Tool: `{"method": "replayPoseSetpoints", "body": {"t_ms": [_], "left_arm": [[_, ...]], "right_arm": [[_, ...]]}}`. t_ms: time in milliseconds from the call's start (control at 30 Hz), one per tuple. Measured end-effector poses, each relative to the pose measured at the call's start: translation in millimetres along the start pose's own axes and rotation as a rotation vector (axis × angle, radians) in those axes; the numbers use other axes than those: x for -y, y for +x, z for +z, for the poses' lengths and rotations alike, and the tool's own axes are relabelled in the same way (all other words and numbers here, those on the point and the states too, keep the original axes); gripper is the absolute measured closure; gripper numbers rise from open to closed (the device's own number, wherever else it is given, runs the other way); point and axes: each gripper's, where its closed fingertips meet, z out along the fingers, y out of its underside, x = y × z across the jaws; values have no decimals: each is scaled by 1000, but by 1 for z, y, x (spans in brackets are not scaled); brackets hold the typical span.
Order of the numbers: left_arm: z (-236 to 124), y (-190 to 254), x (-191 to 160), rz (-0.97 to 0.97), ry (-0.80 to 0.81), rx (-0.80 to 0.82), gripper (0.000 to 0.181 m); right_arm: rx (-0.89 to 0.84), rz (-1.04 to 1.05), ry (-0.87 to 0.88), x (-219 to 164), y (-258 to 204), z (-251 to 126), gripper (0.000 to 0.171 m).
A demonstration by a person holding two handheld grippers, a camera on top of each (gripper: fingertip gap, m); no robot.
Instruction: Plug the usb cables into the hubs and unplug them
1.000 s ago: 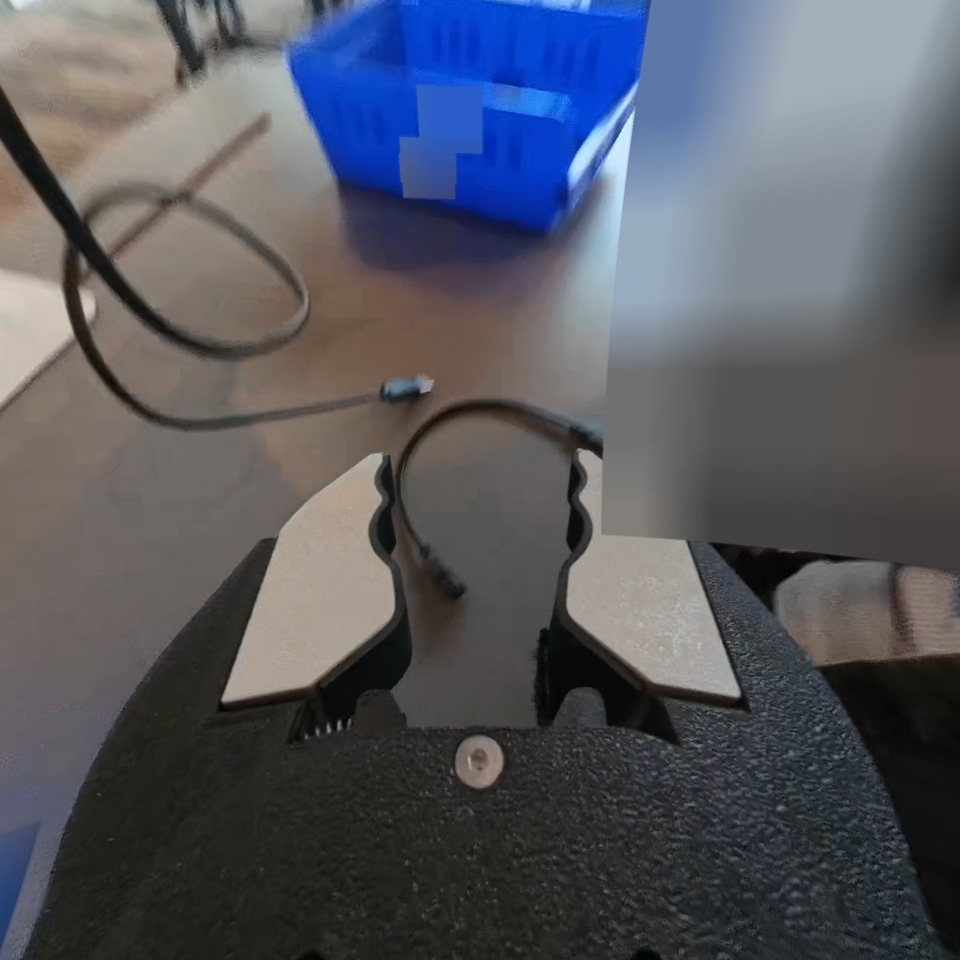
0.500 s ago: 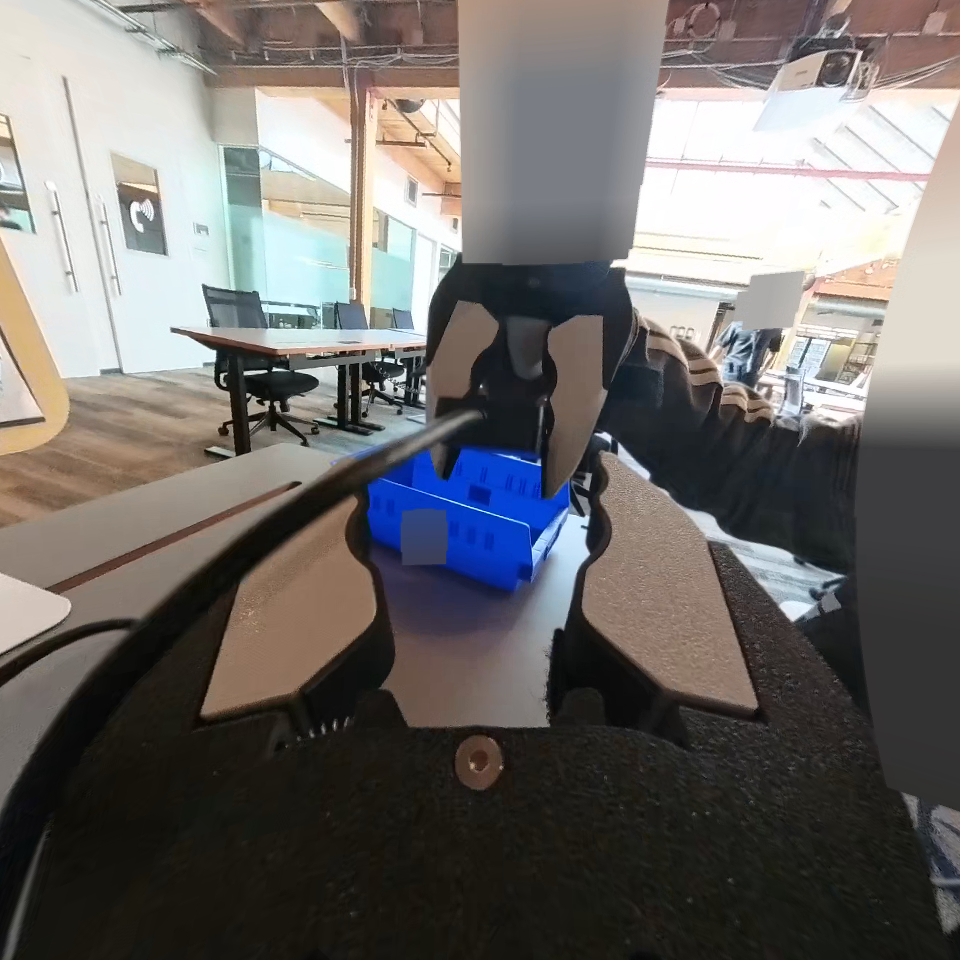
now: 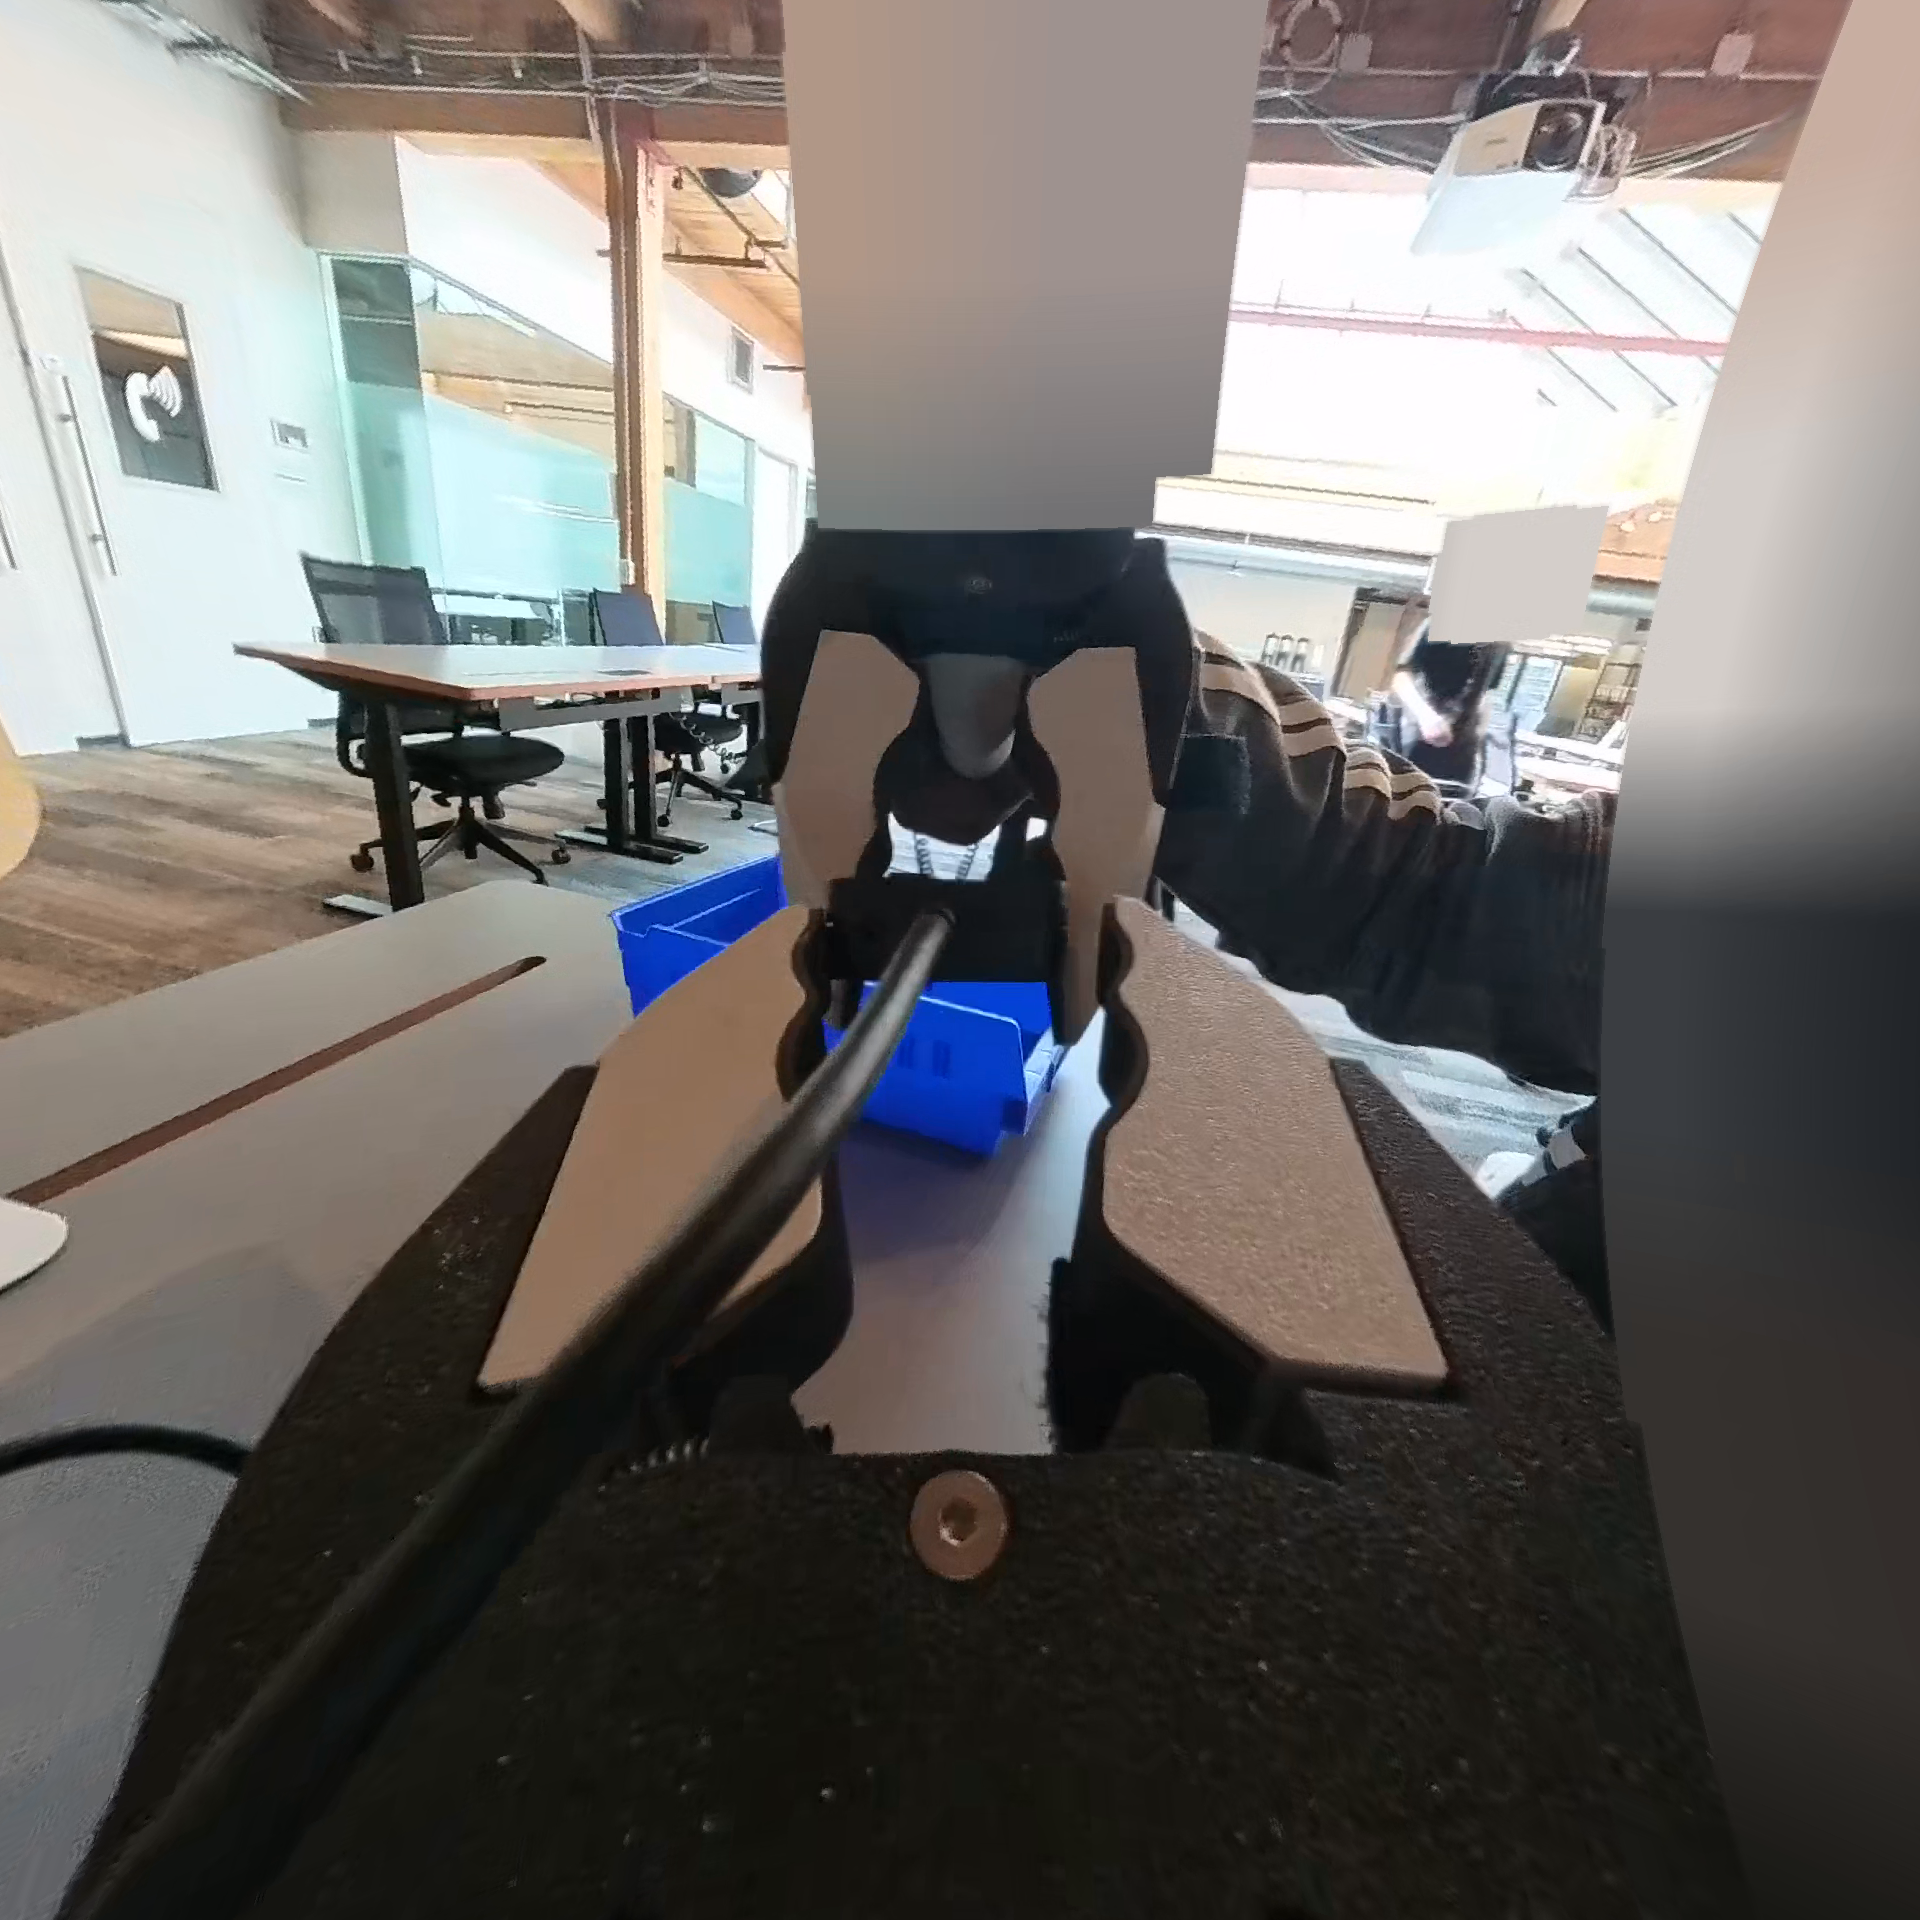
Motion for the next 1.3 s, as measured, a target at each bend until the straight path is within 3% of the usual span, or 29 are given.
{"method": "replayPoseSetpoints", "body": {"t_ms": [167, 333, 500, 600, 700, 833, 1100, 1300], "left_arm": [[1, -1, -8, 8, -50, 6, 138], [-6, -2, 3, -1, 5, 6, 138], [-29, -11, 24, -36, 95, 20, 138], [-46, -16, 33, 18, 105, 69, 138], [-63, -23, 40, 58, 112, 117, 138], [-78, -29, 50, 87, 140, 149, 138], [-88, -28, 53, 125, 144, 167, 138], [-89, -26, 51, 130, 139, 159, 138]], "right_arm": [[12, -17, -30, 0, -1, 6, 128], [4, -14, 52, 15, 0, 5, 127], [-173, -115, 118, 18, 11, -12, 100], [-258, -258, 91, 3, 0, -23, 106], [-225, -376, 78, -15, -31, -25, 120], [-194, -374, 68, -33, -55, 4, 125], [-25, -408, -19, -62, -51, 119, 132], [252, -550, -230, -117, -91, 125, 134]]}}
